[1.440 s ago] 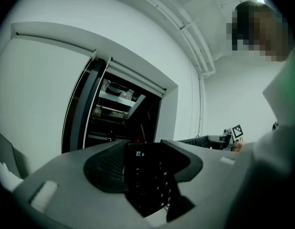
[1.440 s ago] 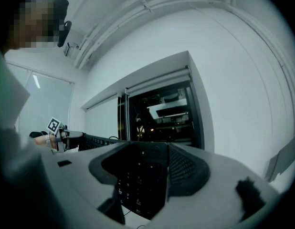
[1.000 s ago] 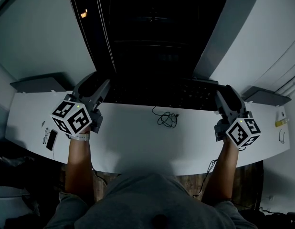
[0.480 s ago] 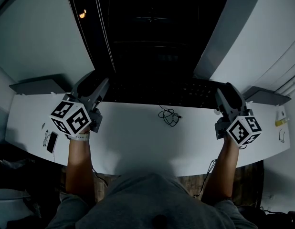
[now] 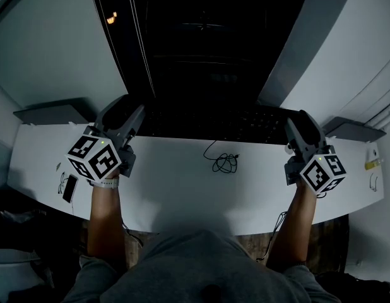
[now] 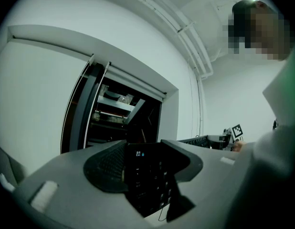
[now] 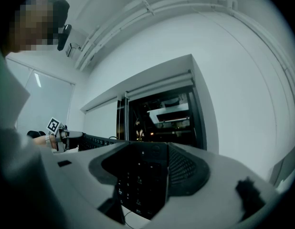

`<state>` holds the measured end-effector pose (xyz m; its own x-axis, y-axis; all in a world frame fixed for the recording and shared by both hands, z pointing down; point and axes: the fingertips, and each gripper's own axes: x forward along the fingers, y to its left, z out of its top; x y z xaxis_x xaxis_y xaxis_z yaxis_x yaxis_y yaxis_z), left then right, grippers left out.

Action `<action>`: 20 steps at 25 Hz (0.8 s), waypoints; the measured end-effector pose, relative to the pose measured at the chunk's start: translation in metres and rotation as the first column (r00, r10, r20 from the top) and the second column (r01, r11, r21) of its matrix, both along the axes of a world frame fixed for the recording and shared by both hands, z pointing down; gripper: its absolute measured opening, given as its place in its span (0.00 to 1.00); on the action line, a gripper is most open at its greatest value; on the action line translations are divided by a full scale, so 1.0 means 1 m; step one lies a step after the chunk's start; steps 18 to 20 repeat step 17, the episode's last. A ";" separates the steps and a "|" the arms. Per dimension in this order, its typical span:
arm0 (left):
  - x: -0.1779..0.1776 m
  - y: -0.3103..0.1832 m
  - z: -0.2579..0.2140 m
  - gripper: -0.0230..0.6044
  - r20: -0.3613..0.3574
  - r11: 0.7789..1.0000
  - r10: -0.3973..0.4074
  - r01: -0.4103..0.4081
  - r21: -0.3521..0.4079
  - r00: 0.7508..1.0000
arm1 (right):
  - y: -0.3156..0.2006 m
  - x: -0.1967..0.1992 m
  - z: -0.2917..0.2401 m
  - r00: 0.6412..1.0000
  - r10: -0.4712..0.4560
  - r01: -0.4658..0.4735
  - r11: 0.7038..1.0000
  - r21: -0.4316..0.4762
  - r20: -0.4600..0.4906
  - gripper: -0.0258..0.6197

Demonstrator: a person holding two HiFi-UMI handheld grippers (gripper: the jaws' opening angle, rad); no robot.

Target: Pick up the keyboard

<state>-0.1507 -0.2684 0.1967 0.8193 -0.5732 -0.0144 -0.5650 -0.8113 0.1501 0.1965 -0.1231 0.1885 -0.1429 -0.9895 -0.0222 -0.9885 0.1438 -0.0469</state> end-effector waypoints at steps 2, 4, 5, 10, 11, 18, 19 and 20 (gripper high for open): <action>0.000 0.000 0.000 0.37 0.000 1.000 -0.003 0.003 0.000 1.000 | 0.000 0.000 0.000 1.000 -0.003 0.003 1.000 0.000 -0.001 0.41; 0.000 0.001 0.000 0.37 0.001 1.000 -0.004 0.004 -0.002 1.000 | 0.000 0.000 0.001 1.000 -0.004 0.004 1.000 -0.001 0.000 0.41; -0.001 0.001 0.000 0.37 0.001 1.000 -0.005 0.005 -0.003 1.000 | 0.000 0.000 0.001 1.000 -0.005 0.005 1.000 -0.001 0.000 0.41; -0.001 0.002 0.000 0.37 0.002 1.000 -0.009 0.009 0.000 1.000 | -0.001 -0.002 0.000 1.000 -0.014 0.014 1.000 -0.003 -0.003 0.41; -0.001 0.002 0.000 0.37 0.002 1.000 -0.010 0.010 0.001 1.000 | -0.001 -0.001 0.000 1.000 -0.014 0.014 1.000 -0.002 -0.001 0.41; 0.000 0.002 0.000 0.37 0.007 1.000 -0.014 0.014 -0.001 1.000 | -0.002 0.001 0.003 1.000 -0.015 0.015 1.000 -0.002 0.008 0.41; 0.000 0.002 0.000 0.37 0.007 1.000 -0.014 0.014 -0.001 1.000 | -0.002 0.001 0.003 1.000 -0.015 0.015 1.000 -0.002 0.008 0.41; 0.000 0.002 0.000 0.37 0.007 1.000 -0.014 0.014 -0.001 1.000 | -0.002 0.001 0.003 1.000 -0.015 0.015 1.000 -0.002 0.008 0.41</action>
